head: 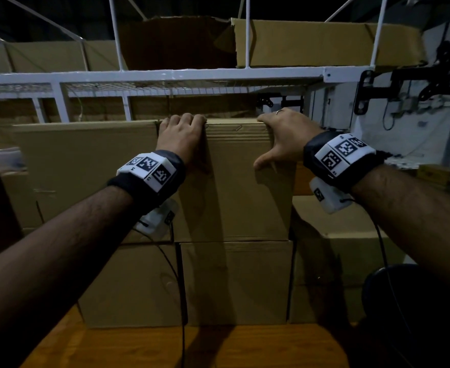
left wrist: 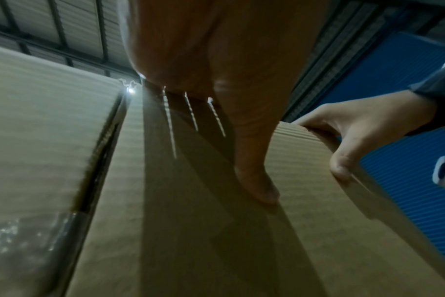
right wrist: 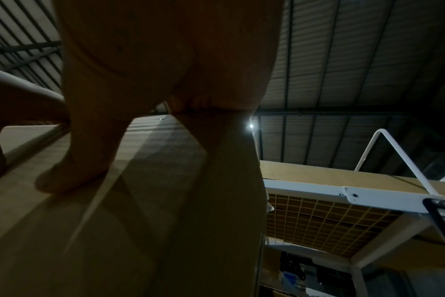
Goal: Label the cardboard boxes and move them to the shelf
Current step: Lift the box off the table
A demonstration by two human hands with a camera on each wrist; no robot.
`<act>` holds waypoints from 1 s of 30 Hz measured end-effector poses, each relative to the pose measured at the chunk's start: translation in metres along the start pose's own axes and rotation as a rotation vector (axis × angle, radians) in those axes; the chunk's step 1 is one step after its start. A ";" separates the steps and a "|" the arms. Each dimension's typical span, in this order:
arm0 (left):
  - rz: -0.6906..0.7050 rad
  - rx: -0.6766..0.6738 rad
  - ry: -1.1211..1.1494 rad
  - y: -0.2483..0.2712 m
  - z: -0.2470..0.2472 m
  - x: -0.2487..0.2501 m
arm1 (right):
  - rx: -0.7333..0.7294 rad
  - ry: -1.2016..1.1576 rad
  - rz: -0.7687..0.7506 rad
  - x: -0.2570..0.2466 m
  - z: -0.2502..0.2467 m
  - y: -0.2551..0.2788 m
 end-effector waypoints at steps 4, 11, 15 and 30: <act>-0.017 -0.038 0.022 0.003 -0.005 0.003 | 0.007 -0.076 -0.005 -0.004 -0.006 0.005; -0.069 0.006 0.132 0.025 -0.028 0.002 | 0.154 -0.240 -0.033 -0.018 -0.021 0.010; -0.105 -0.008 0.149 0.042 -0.041 0.001 | 0.140 -0.229 -0.097 -0.043 -0.019 0.017; -0.222 -0.093 0.028 0.150 -0.053 -0.059 | -0.002 -0.259 -0.317 -0.155 0.007 0.074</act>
Point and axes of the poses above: each hand's wrist, its own y-axis away from the middle knuckle, its own z-axis out of the palm, x = y × z, the point moved 6 cm from there along -y, towards the middle knuckle, and after that the axes turned 1 degree about x, right-handed, at the moved point
